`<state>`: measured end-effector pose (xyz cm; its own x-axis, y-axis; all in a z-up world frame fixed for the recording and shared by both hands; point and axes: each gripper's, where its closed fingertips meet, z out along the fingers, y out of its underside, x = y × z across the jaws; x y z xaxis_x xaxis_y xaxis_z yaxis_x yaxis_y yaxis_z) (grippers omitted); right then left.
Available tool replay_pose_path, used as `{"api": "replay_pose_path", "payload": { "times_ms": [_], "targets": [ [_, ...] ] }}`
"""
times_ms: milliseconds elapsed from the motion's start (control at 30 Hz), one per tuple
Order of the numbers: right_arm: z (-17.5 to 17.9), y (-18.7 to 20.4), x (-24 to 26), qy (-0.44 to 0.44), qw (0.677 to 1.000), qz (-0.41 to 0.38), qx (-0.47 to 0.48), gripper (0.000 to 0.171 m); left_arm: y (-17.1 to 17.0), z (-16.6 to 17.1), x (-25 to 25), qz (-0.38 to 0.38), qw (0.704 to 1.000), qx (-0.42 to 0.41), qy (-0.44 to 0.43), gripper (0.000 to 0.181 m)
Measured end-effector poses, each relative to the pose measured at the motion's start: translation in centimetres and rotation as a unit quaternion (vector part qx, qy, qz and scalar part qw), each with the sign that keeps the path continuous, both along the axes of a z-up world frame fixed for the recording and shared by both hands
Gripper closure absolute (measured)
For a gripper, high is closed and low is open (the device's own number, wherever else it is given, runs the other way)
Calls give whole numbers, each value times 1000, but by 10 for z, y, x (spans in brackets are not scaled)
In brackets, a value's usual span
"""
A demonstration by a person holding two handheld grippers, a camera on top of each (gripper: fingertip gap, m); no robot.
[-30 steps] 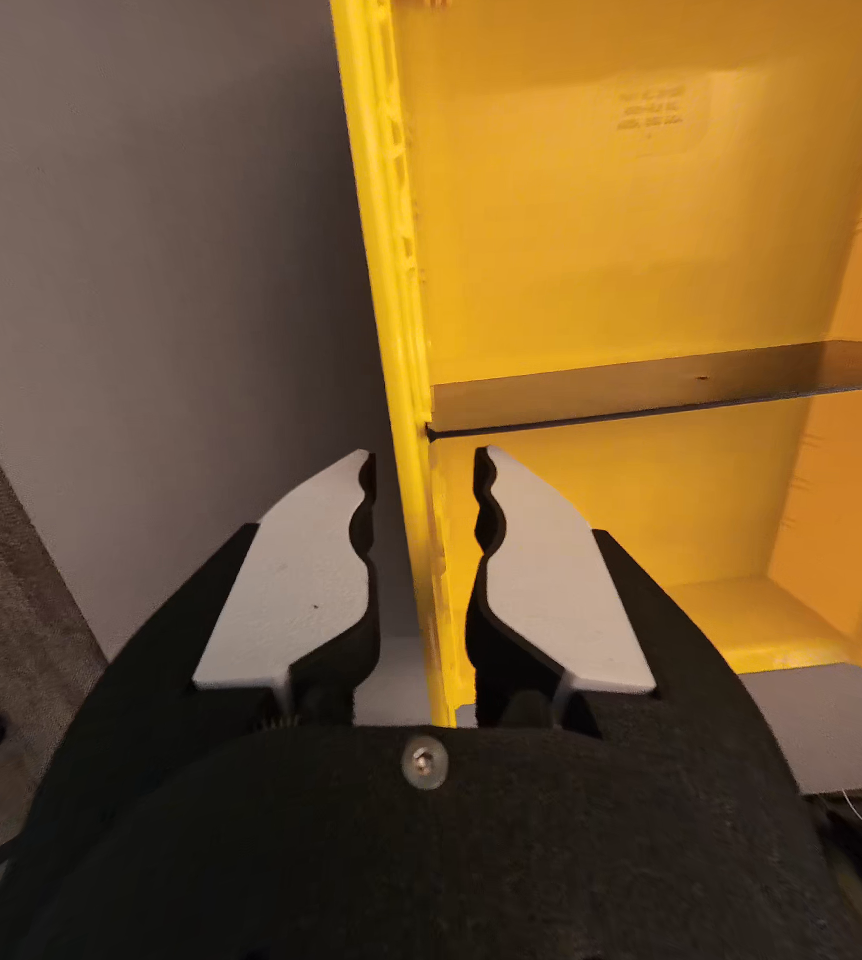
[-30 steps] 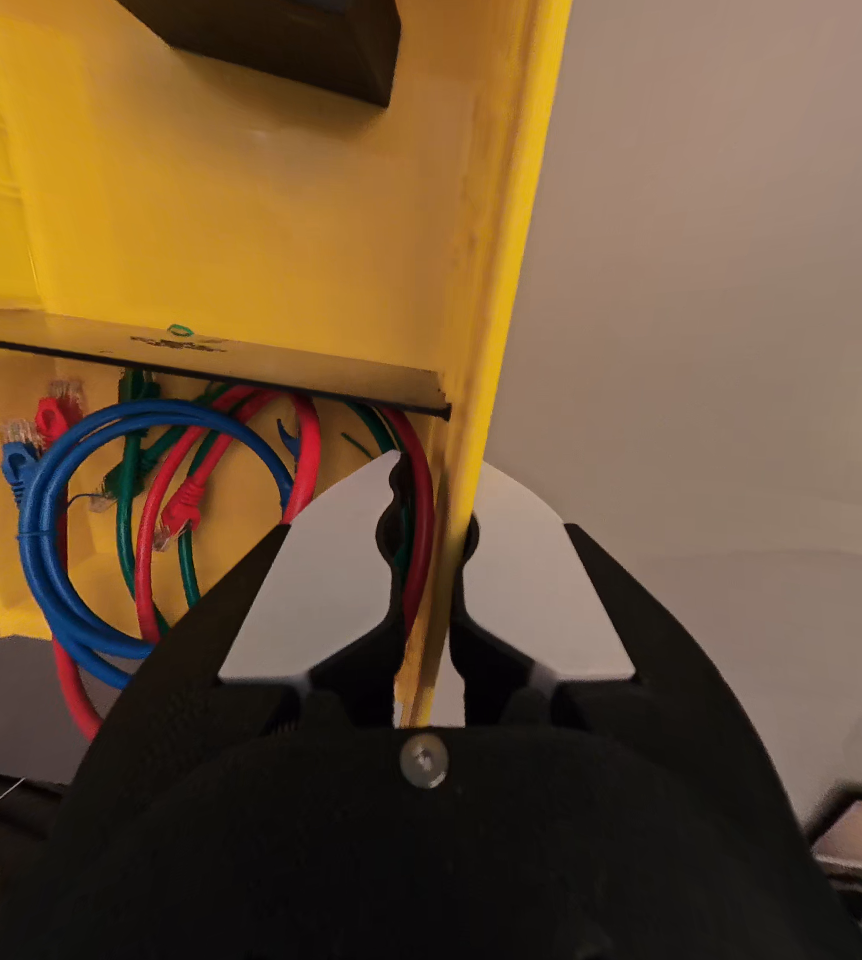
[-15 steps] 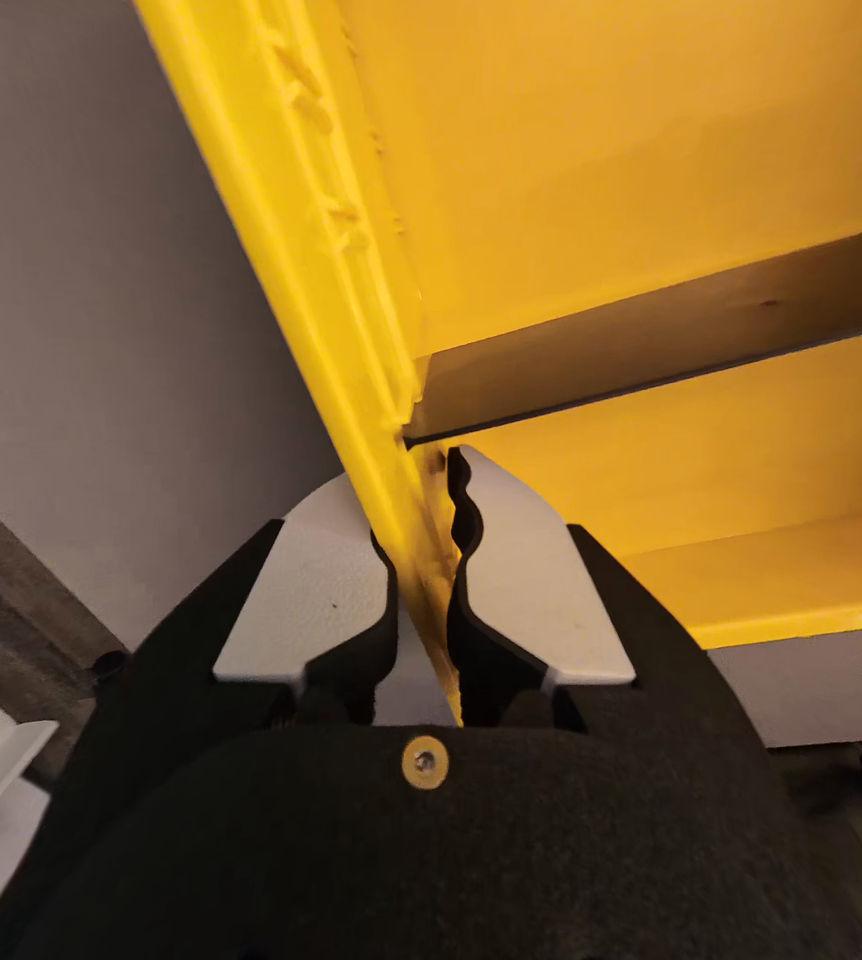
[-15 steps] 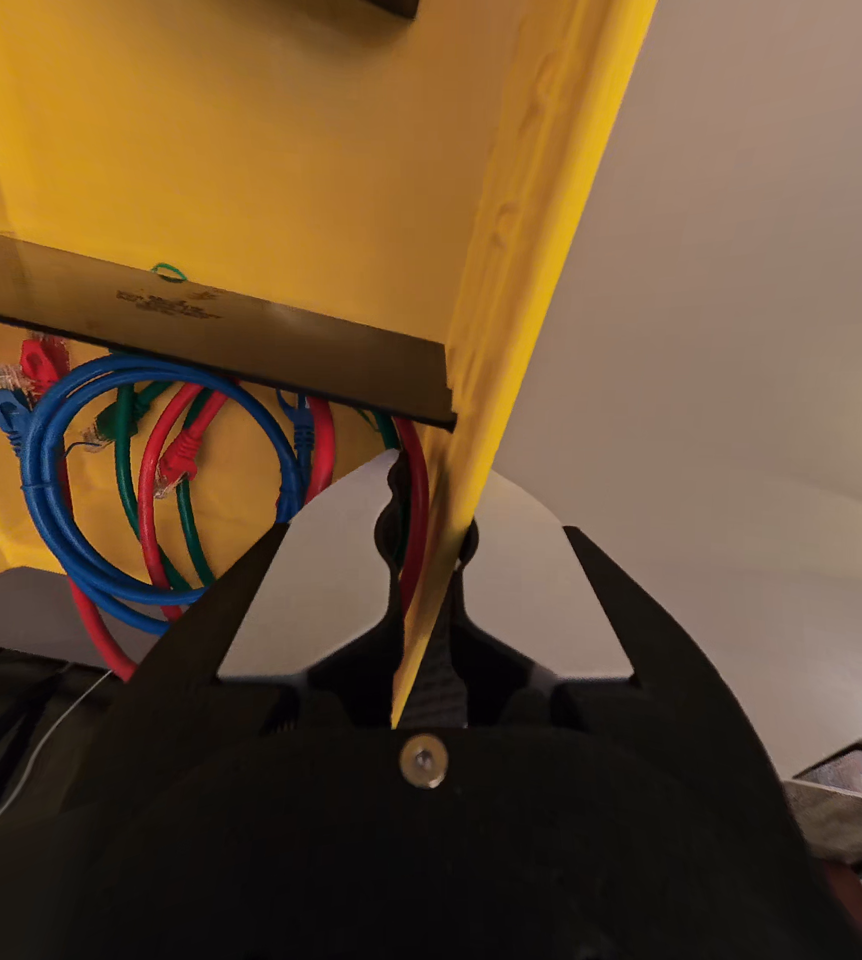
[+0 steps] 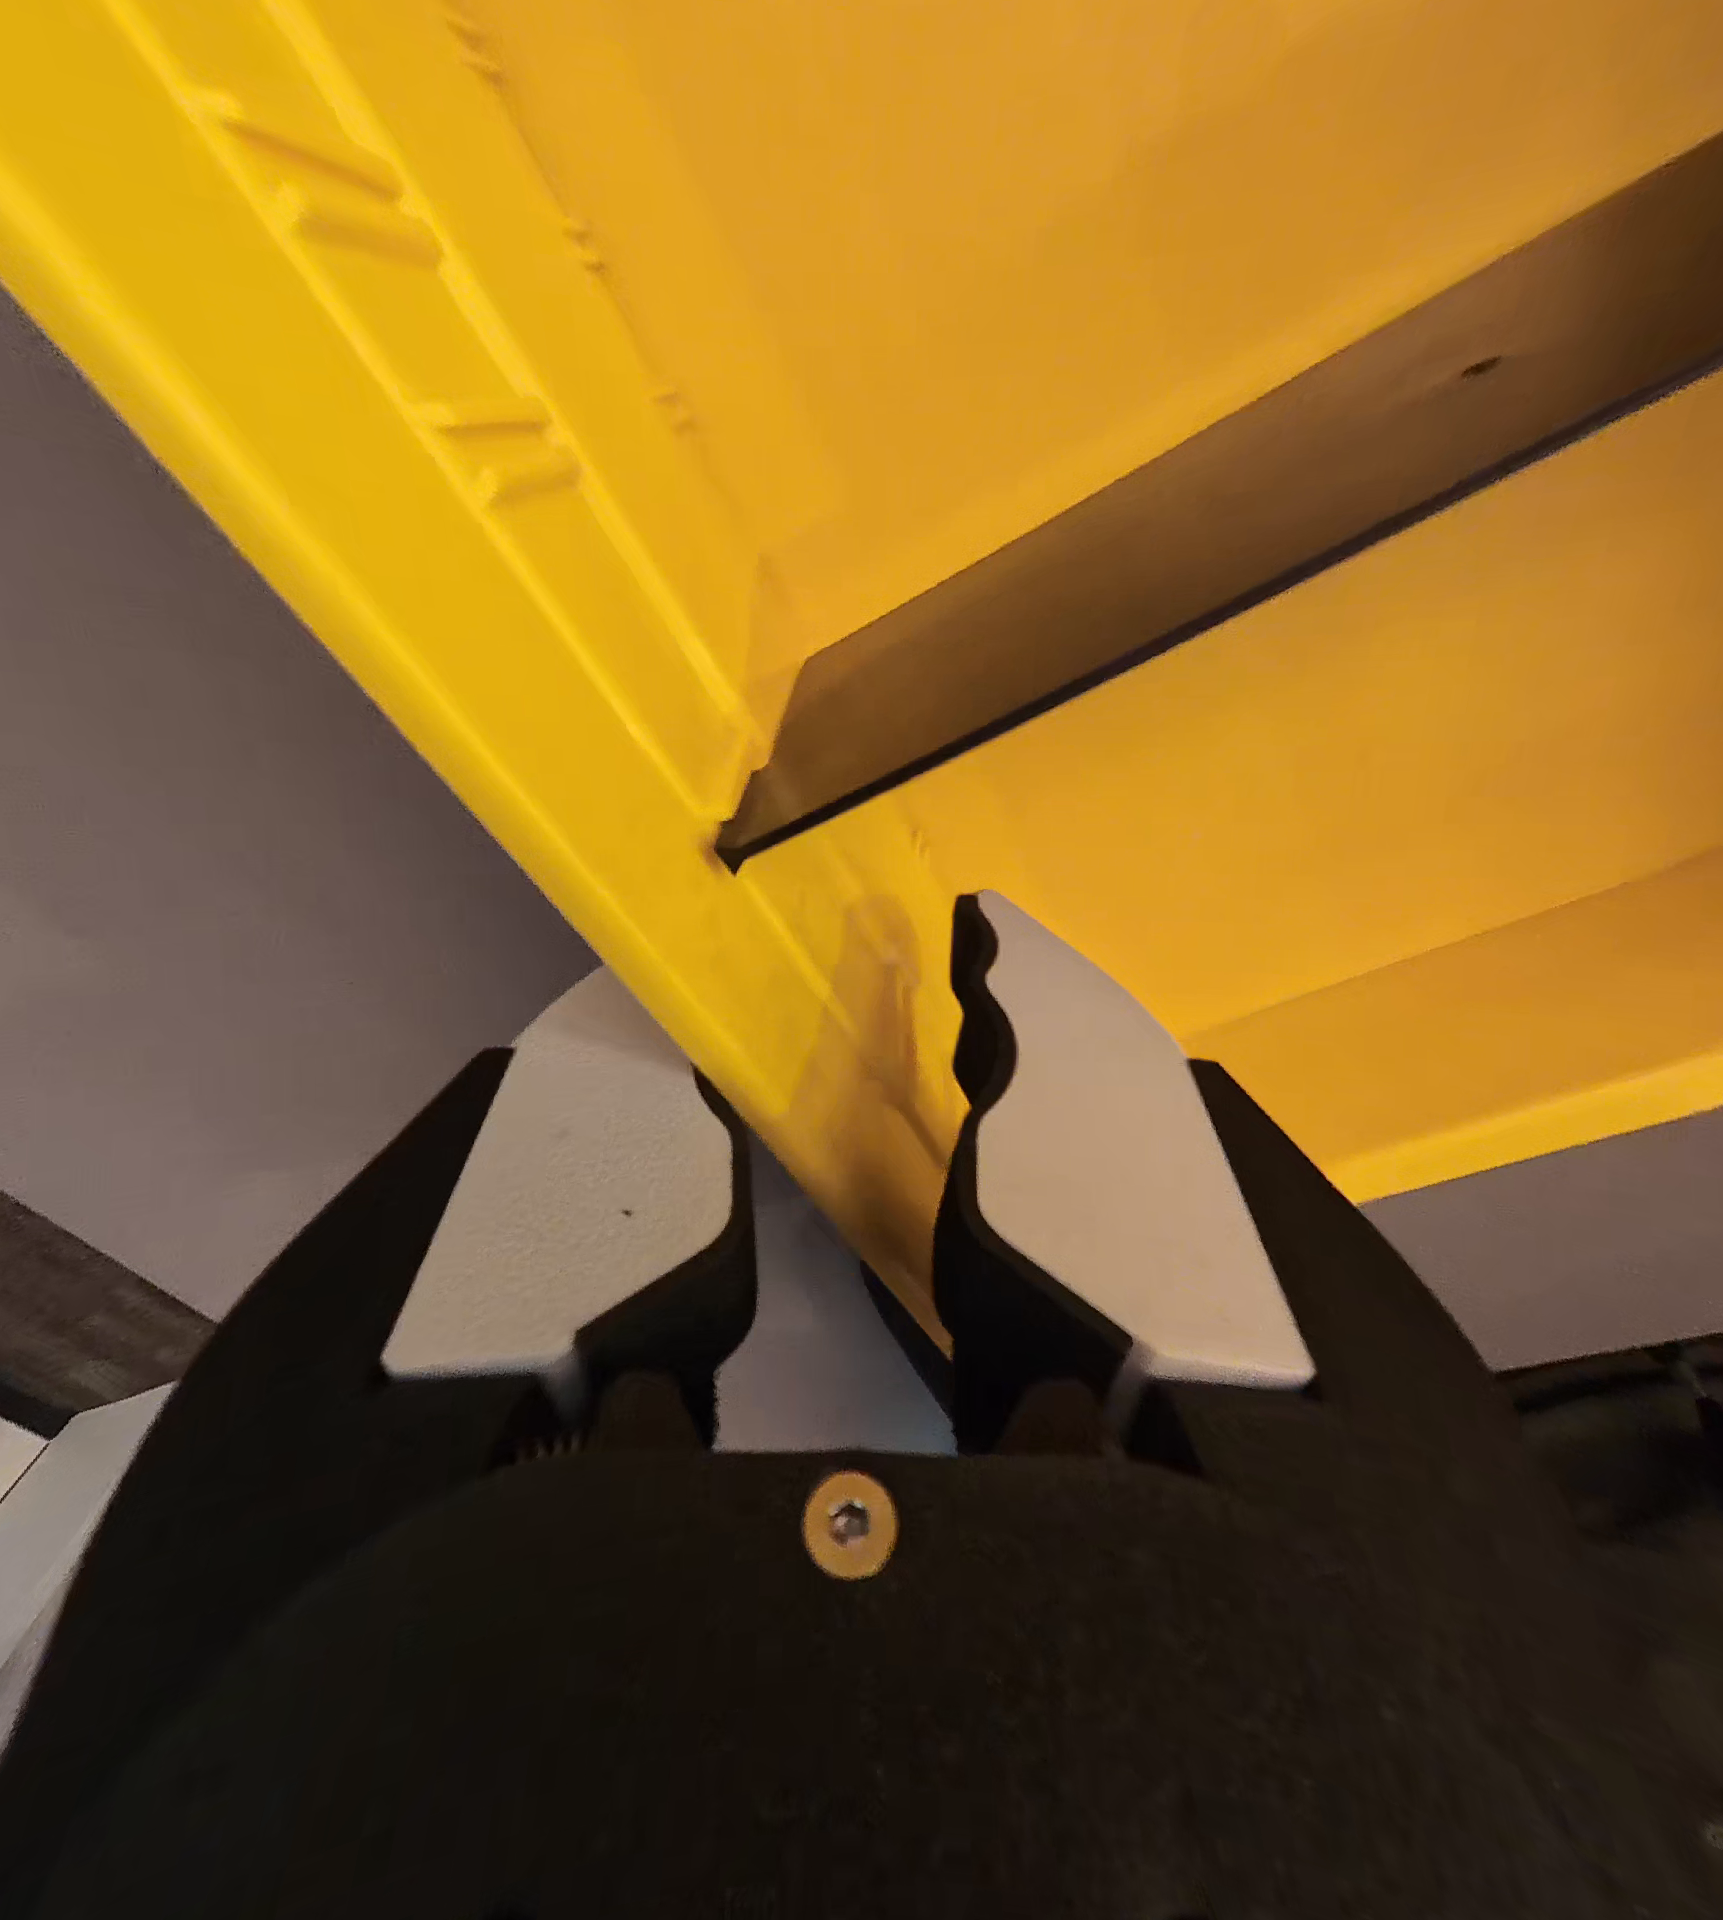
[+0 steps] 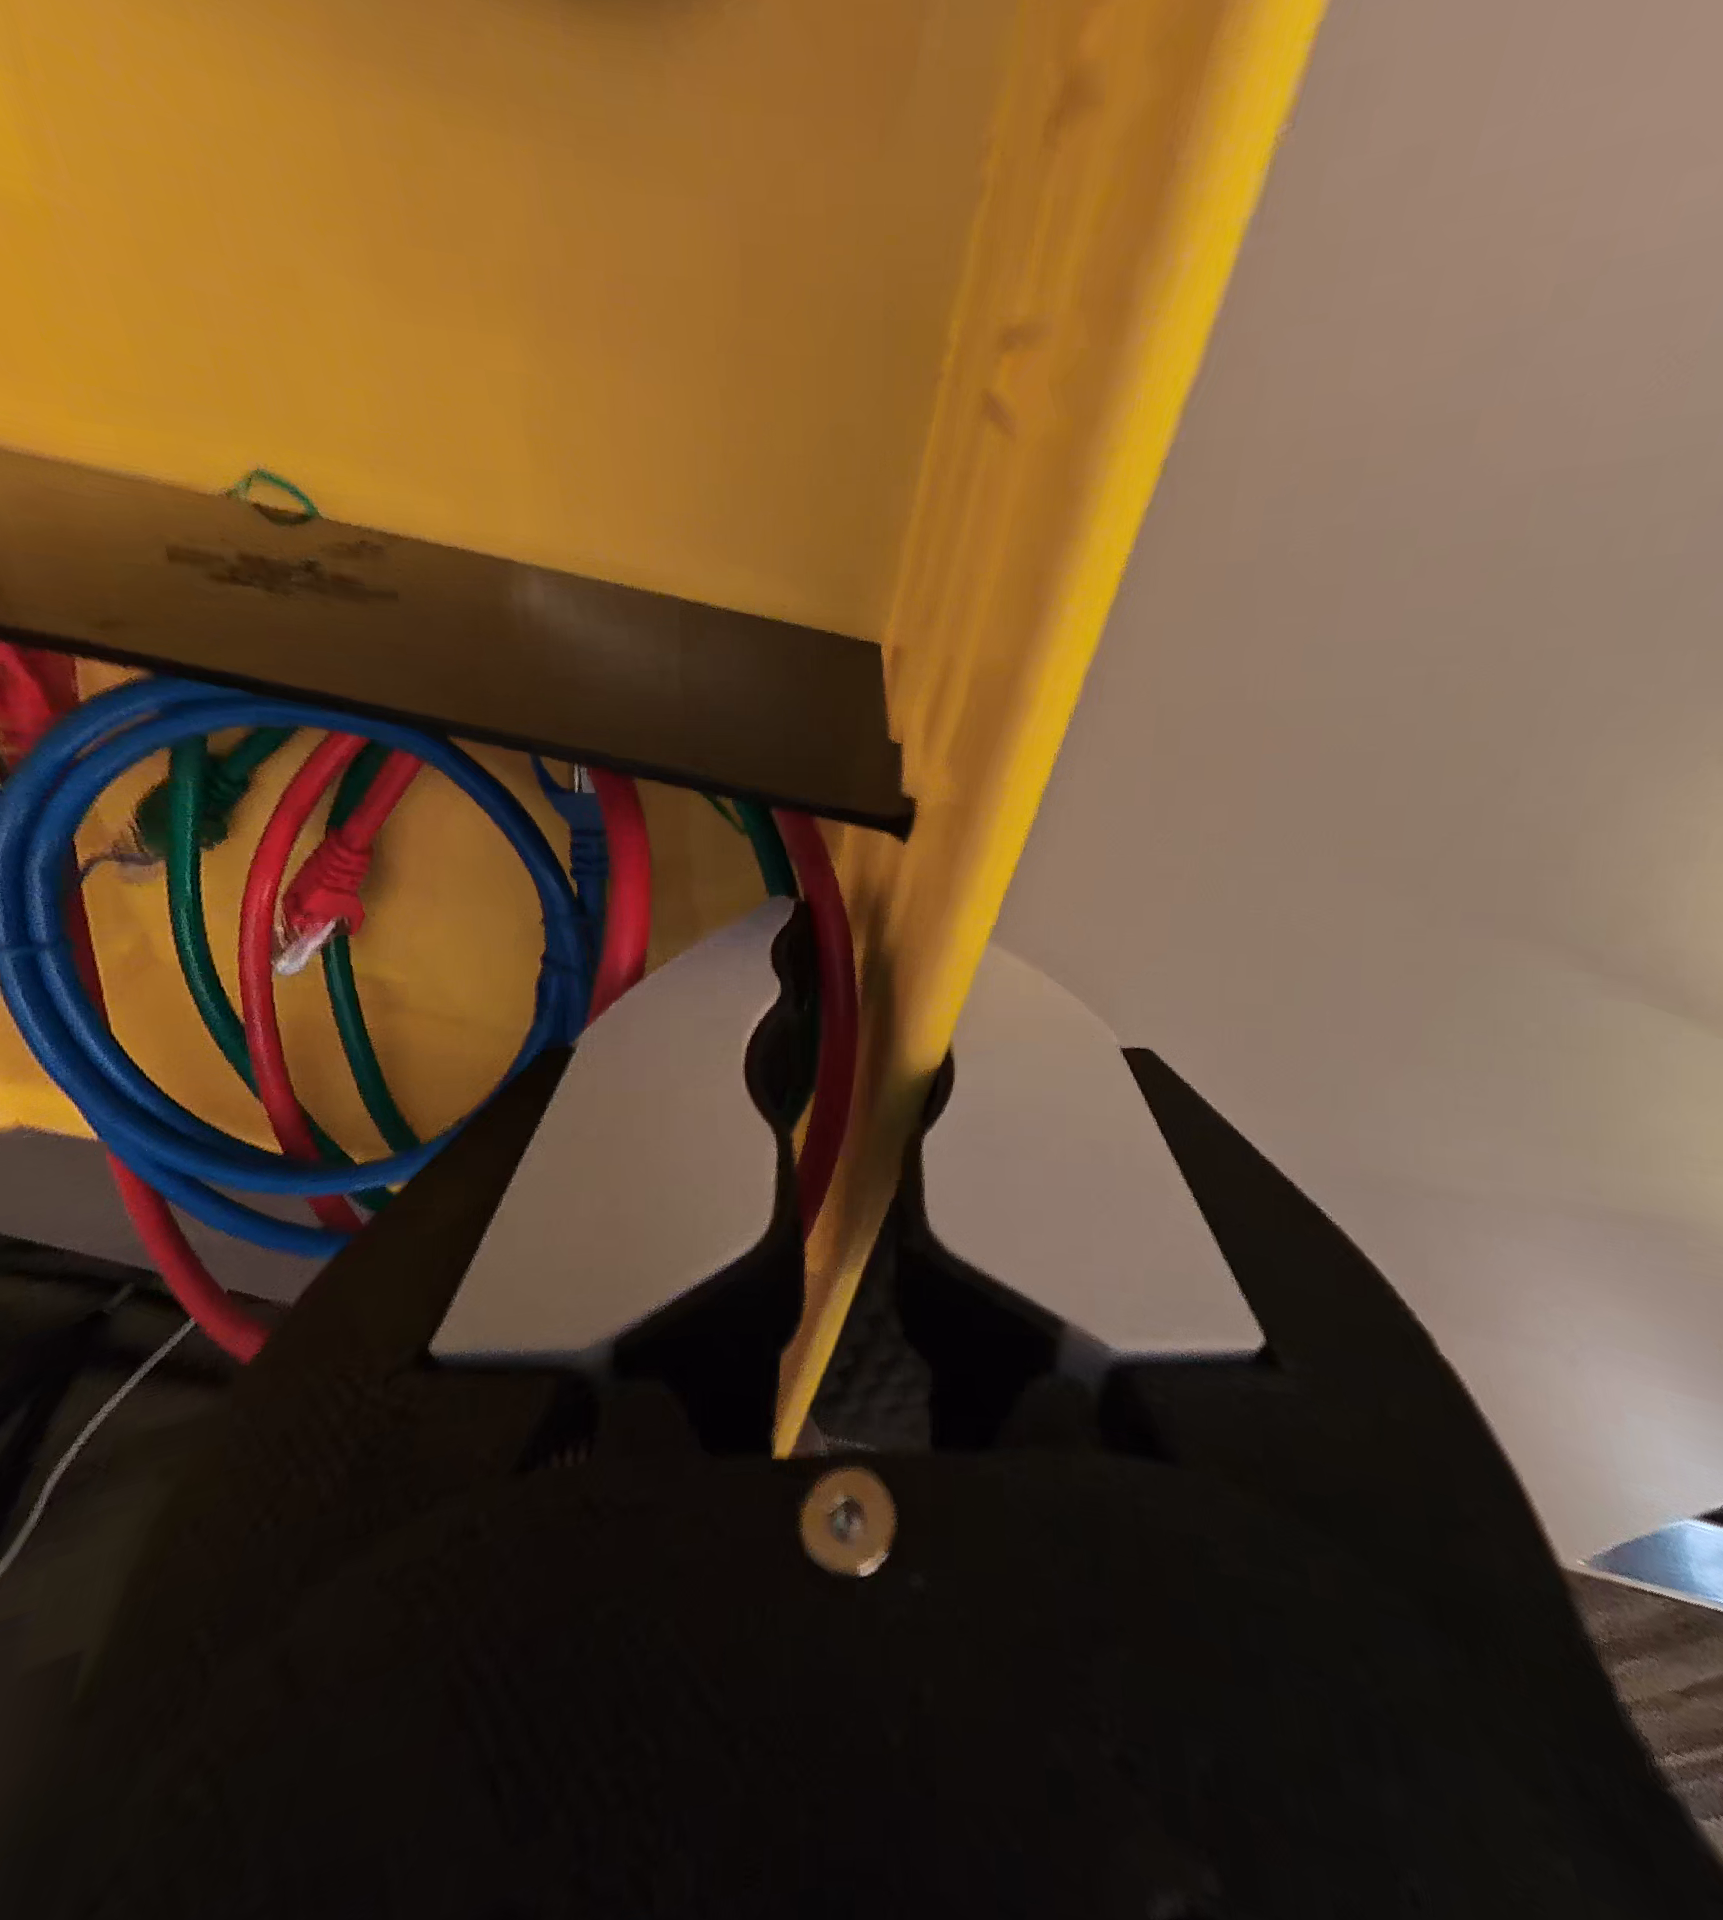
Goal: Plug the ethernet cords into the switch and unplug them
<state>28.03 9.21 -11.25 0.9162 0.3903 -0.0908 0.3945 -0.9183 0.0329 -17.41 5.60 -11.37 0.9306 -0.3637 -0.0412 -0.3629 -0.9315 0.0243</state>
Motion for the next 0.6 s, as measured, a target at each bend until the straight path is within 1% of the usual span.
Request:
{"api": "replay_pose_path", "payload": {
  "times_ms": [100,167,200,267,333,367,400,467,500,533,567,600],
  "targets": [
    [8,-9,0,4,1000,26,-5,152,-1,10,4,-15,999,18,-25,144],
    [21,-10,8,-8,1000,6,26,146,3,25,3,-13,998,54,-42,147],
    [32,-9,11,-9,998,-7,55,142,6,35,1,-13,996,80,-49,147],
    [62,-7,13,-5,989,-41,142,142,9,58,0,-15,989,133,-67,147],
    [103,-2,0,9,963,-57,264,136,13,82,-3,-16,978,194,-75,146],
    [125,-4,-20,42,946,-46,318,137,14,93,-4,-13,973,217,-79,146],
    [145,-9,-53,97,930,-16,355,137,13,103,-4,-16,967,238,-86,146],
    [178,-23,-133,213,885,76,406,137,14,121,-2,-27,956,277,-90,146],
    [186,-32,-174,260,864,131,412,136,14,129,-1,-34,950,296,-90,146],
    [184,-40,-212,292,846,185,406,135,15,137,1,-41,944,315,-92,146],
    [171,-40,-238,289,848,212,390,136,15,144,5,-49,938,331,-96,146],
    [152,-32,-251,255,873,207,361,139,13,149,8,-57,933,341,-102,147]
  ]
}}
